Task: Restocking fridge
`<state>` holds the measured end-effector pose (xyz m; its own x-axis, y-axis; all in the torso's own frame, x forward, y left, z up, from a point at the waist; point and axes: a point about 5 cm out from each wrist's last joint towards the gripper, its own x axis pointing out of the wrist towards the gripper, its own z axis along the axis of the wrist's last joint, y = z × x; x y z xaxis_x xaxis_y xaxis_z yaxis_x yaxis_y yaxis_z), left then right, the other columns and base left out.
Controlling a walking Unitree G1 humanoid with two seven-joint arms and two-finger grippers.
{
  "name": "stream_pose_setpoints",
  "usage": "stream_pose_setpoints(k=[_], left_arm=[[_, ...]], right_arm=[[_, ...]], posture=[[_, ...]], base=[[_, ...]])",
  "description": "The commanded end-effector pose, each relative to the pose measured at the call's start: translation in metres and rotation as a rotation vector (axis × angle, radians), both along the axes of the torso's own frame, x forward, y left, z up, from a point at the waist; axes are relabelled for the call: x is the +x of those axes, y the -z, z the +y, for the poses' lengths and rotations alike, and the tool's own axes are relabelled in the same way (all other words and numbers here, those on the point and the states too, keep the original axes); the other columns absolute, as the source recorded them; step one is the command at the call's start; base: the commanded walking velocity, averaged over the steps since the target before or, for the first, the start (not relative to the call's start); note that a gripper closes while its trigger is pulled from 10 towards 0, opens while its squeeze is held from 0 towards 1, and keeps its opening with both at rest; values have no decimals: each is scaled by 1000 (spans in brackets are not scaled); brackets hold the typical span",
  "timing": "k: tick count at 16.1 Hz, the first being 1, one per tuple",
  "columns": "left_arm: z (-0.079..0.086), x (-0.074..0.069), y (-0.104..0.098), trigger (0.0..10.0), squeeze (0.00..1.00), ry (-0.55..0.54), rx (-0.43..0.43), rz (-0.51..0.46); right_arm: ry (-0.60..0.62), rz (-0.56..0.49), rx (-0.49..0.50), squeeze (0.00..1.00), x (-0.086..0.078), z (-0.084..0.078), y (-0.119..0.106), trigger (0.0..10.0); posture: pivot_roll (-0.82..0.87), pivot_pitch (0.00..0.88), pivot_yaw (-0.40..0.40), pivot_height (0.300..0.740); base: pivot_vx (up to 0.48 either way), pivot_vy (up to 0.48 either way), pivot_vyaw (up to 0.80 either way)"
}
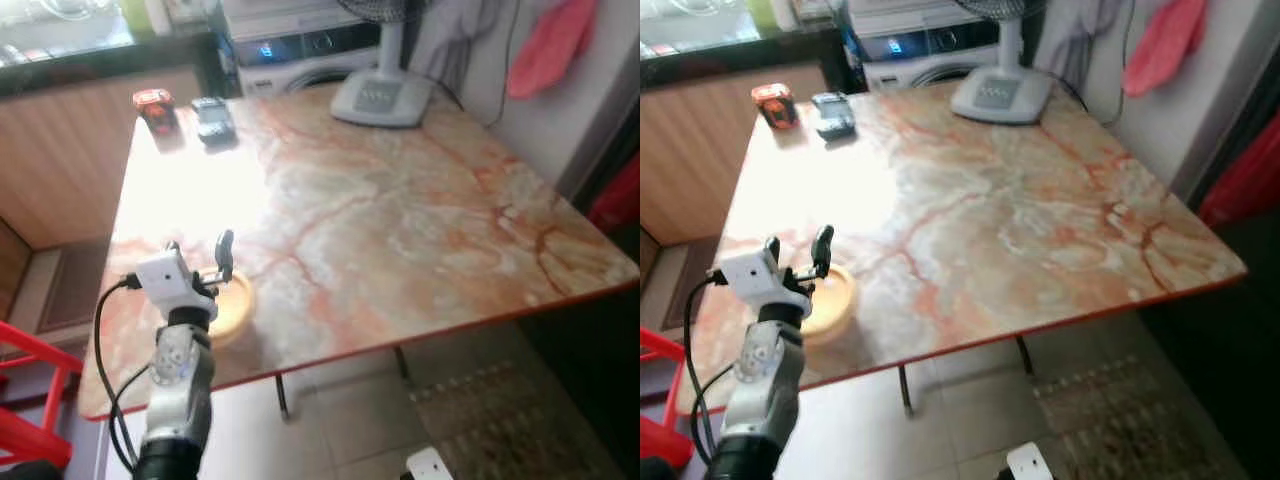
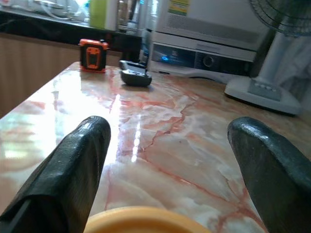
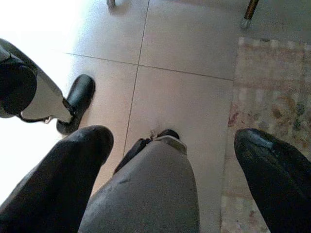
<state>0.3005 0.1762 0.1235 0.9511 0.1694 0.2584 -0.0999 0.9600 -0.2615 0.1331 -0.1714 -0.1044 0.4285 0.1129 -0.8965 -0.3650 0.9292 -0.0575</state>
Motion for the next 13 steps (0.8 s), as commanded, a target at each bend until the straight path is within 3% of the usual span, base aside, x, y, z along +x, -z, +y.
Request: stream_pose_setpoints(k=[1, 4, 9, 10, 13], left_arm=[[24, -10, 1, 10000, 0, -109, -1, -3], [29, -15, 2, 10000, 0, -136, 39, -1], [22, -9, -3, 10000, 0, -93, 36, -8], [18, -7, 0, 10000, 0, -63, 51, 14], [3, 0, 14, 10000, 0, 96, -57, 106]], right_arm=[[15, 90, -7, 0, -23, -2, 8, 10000], [5, 82, -11, 0, -23, -2, 7, 10000], [9, 83, -11, 0, -22, -2, 7, 10000], [47, 82, 5, 0, -23, -2, 8, 10000], [18, 80, -4, 0, -23, -2, 7, 10000]], posture=[[55, 68, 59, 740], [63, 71, 56, 740], [60, 76, 59, 740], [60, 75, 58, 740], [60, 77, 55, 740]], base=[[0, 0, 0], [0, 0, 0], [0, 0, 800], [0, 0, 0], [0, 0, 0]])
